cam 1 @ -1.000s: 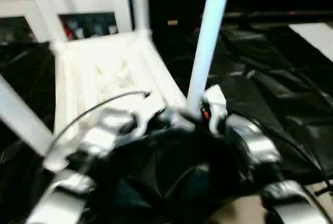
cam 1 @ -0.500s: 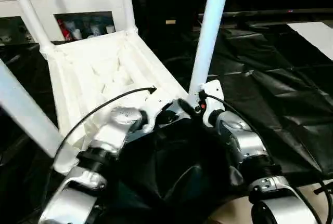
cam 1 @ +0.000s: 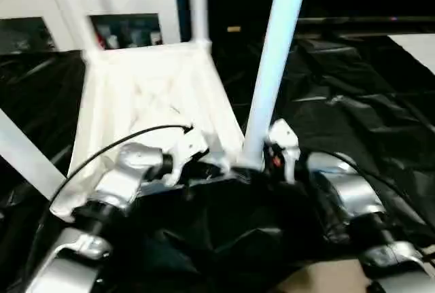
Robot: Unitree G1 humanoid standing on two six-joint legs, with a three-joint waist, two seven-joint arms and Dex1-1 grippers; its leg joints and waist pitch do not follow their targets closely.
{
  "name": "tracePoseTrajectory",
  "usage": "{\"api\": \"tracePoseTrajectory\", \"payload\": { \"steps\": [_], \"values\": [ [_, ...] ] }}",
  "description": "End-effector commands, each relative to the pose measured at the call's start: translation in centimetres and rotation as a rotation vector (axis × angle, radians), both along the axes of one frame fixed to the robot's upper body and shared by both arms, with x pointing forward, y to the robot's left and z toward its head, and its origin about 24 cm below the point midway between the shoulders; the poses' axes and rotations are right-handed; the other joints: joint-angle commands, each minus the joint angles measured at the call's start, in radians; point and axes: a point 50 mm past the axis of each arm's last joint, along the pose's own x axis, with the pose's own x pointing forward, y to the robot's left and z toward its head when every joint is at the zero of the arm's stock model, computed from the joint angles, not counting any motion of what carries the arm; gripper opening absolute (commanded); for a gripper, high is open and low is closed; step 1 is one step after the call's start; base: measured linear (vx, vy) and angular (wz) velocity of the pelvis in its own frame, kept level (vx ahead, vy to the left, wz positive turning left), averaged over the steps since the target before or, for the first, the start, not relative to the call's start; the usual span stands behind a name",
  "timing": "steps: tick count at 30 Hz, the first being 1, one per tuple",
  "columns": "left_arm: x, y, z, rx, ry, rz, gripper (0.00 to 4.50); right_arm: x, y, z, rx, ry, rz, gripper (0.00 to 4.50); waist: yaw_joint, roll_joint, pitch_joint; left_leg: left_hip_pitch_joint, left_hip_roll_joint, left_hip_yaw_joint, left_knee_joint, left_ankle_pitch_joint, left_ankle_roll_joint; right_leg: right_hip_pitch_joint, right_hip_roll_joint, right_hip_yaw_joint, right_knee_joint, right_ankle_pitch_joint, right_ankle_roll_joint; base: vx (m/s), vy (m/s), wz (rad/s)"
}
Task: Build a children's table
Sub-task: Rotate leg to tighten
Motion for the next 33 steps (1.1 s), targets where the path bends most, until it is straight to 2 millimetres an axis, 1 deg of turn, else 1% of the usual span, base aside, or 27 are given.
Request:
{"api": "tracePoseTrajectory", "payload": {
  "steps": [1, 4, 6, 8, 13, 14, 16, 17, 19, 21, 23, 24, 25, 26, 27, 28, 29, 30, 31, 32, 33],
  "values": [
    [-0.3, -2.0, 1.6, -0.091, -0.055, -0.113, 0.0, -0.6, 1.3, 0.5, 0.024, 0.003, 0.099, 3.93, -0.004, -0.01, -0.07, 0.016, 0.026, -0.001, -0.068, -0.21, 0.054, 0.049, -0.057, 0.043, -0.074, -0.238, -0.208, 0.0, 0.0, 0.0],
    [-0.8, -1.6, 1.6, -0.091, -0.03, -0.152, 0.0, -0.9, 0.7, 0.7, 0.017, 0.002, 0.131, 3.93, 0.0, -0.01, -0.072, 0.015, 0.025, 0.0, -0.065, -0.187, 0.058, 0.049, -0.056, 0.043, -0.069, -0.196, -0.217, 0.0, 0.0, 0.0],
    [-0.9, -1.5, 1.6, -0.092, -0.025, -0.159, 0.0, -0.9, 0.7, 0.8, 0.018, 0.002, 0.134, 3.68, 0.002, -0.01, -0.074, 0.015, 0.025, 0.001, -0.063, -0.179, 0.062, 0.048, -0.056, 0.042, -0.067, -0.181, -0.224, 0.0, 0.0, 0.0],
    [-1.1, -1.4, 1.5, -0.09, -0.014, -0.174, 0.0, -1.0, 0.5, 0.8, 0.024, 0.01, 0.14, 3.58, 0.004, -0.008, -0.073, 0.016, 0.024, 0.001, -0.063, -0.181, 0.059, 0.049, -0.056, 0.042, -0.068, -0.188, -0.225, 0.0, 0.0, 0.0],
    [-1.3, -1.1, 1.4, -0.074, -0.006, -0.181, 0.0, -1.2, 0.7, 0.7, 0.03, 0.022, 0.147, 3.07, 0.004, -0.01, -0.072, 0.016, 0.024, 0.0, -0.065, -0.2, 0.05, 0.048, -0.057, 0.042, -0.071, -0.22, -0.216, 0.0, 0.0, 0.0],
    [-1.3, -1.1, 1.4, -0.074, -0.006, -0.181, 0.0, -1.2, 0.7, 0.7, 0.03, 0.022, 0.147, 3.07, 0.005, -0.009, -0.072, 0.017, 0.024, 0.001, -0.065, -0.199, 0.049, 0.048, -0.057, 0.042, -0.071, -0.221, -0.215, 0.0, 0.0, 0.0],
    [-1.2, -1.1, 1.4, -0.074, -0.011, -0.172, 0.0, -1.3, 0.8, 0.7, 0.034, 0.025, 0.15, 2.85, 0.004, -0.01, -0.072, 0.016, 0.024, 0.0, -0.064, -0.196, 0.049, 0.048, -0.057, 0.042, -0.071, -0.222, -0.213, 0.0, 0.0, 0.0],
    [-1.1, -1.2, 1.4, -0.079, -0.018, -0.158, 0.0, -1.4, 1.0, 0.6, 0.038, 0.027, 0.15, 2.81, 0.004, -0.012, -0.072, 0.015, 0.024, 0.0, -0.064, -0.194, 0.049, 0.048, -0.057, 0.042, -0.071, -0.223, -0.212, 0.0, 0.0, 0.0],
    [-0.8, -1.4, 1.5, -0.088, -0.026, -0.131, 0.0, -1.5, 1.3, 0.5, 0.049, 0.03, 0.142, 2.76, 0.006, -0.01, -0.074, 0.016, 0.025, -0.001, -0.064, -0.18, 0.051, 0.048, -0.056, 0.041, -0.068, -0.202, -0.213, 0.0, 0.0, 0.0],
    [-0.2, -1.9, 1.7, -0.119, -0.046, -0.059, 0.0, -1.0, 1.9, 0.3, 0.08, 0.021, 0.052, 2.72, 0.005, -0.011, -0.073, 0.015, 0.025, 0.0, -0.064, -0.181, 0.05, 0.047, -0.056, 0.042, -0.068, -0.198, -0.216, 0.0, 0.0, 0.0],
    [0.3, -2.3, 1.9, -0.145, -0.053, -0.004, 0.0, -0.5, 2.2, 0.0, 0.083, 0.014, -0.028, 2.7, 0.0, -0.013, -0.072, 0.014, 0.021, -0.001, -0.066, -0.187, 0.04, 0.049, -0.057, 0.041, -0.071, -0.22, -0.21, 0.0, 0.0, 0.0],
    [0.8, -2.7, 2.0, -0.154, -0.068, 0.046, 0.0, 0.0, 2.6, -0.3, 0.078, 0.008, -0.11, 2.7, -0.006, -0.013, -0.069, 0.014, 0.019, -0.001, -0.067, -0.2, 0.026, 0.047, -0.058, 0.041, -0.077, -0.27, -0.195, 0.0, 0.0, 0.0],
    [1.2, -3.1, 2.0, -0.156, -0.081, 0.09, 0.0, 0.5, 2.9, -0.6, 0.075, 0.006, -0.192, 2.7, -0.007, -0.013, -0.07, 0.014, 0.018, -0.003, -0.067, -0.206, 0.021, 0.048, -0.059, 0.04, -0.078, -0.288, -0.188, 0.0, 0.0, 0.0],
    [1.2, -3.1, 2.0, -0.156, -0.081, 0.09, 0.0, 0.5, 2.9, -0.6, 0.075, 0.006, -0.192, 2.7, -0.013, -0.014, -0.069, 0.015, 0.016, -0.003, -0.067, -0.214, 0.015, 0.047, -0.059, 0.04, -0.081, -0.31, -0.179, 0.0, 0.0, 0.0],
    [1.8, -3.8, 2.0, -0.15, -0.109, 0.158, 0.0, 1.3, 3.5, -1.0, 0.073, 0.014, -0.325, 2.69, -0.017, -0.014, -0.068, 0.014, 0.015, -0.003, -0.068, -0.219, 0.013, 0.048, -0.059, 0.04, -0.083, -0.322, -0.175, 0.0, 0.0, 0.0],
    [1.9, -3.9, 2.0, -0.15, -0.11, 0.163, 0.0, 1.3, 3.6, -1.1, 0.073, 0.015, -0.334, 2.69, -0.026, -0.013, -0.066, 0.014, 0.014, -0.004, -0.068, -0.232, 0.005, 0.046, -0.059, 0.039, -0.086, -0.353, -0.167, 0.0, 0.0, 0.0],
    [2.4, -4.5, 2.0, -0.149, -0.129, 0.23, 0.0, 1.8, 4.2, -1.5, 0.068, 0.021, -0.439, 2.69, -0.027, -0.011, -0.068, 0.015, 0.014, -0.006, -0.069, -0.234, 0.002, 0.048, -0.059, 0.038, -0.086, -0.36, -0.164, 0.0, 0.0, 0.0],
    [2.6, -4.8, 2.0, -0.149, -0.135, 0.251, 0.0, 2.0, 4.5, -1.6, 0.067, 0.023, -0.47, 2.69, -0.034, -0.012, -0.067, 0.014, 0.014, -0.005, -0.068, -0.23, -0.001, 0.044, -0.058, 0.04, -0.087, -0.352, -0.163, 0.0, 0.0, 0.0],
    [2.8, -5.0, 2.0, -0.148, -0.144, 0.28, 0.0, 2.1, 4.7, -1.7, 0.065, 0.026, -0.512, 2.69, -0.037, -0.013, -0.069, 0.014, 0.012, -0.005, -0.067, -0.226, 0.003, 0.047, -0.057, 0.039, -0.088, -0.346, -0.161, 0.0, 0.0, 0.0],
    [3.1, -5.5, 2.1, -0.148, -0.157, 0.329, 0.0, 2.4, 5.3, -1.9, 0.063, 0.03, -0.58, 2.69, -0.039, -0.008, -0.071, 0.014, 0.014, -0.006, -0.067, -0.216, 0.002, 0.048, -0.057, 0.041, -0.084, -0.317, -0.167, 0.0, 0.0, 0.0],
    [3.4, -6.0, 2.1, -0.15, -0.168, 0.374, 0.0, 2.6, 5.8, -2.1, 0.061, 0.032, -0.63, 2.69, -0.042, -0.009, -0.072, 0.014, 0.013, -0.004, -0.067, -0.209, 0.004, 0.046, -0.056, 0.041, -0.084, -0.3, -0.171, 0.0, 0.0, 0.0]
  ]
}}
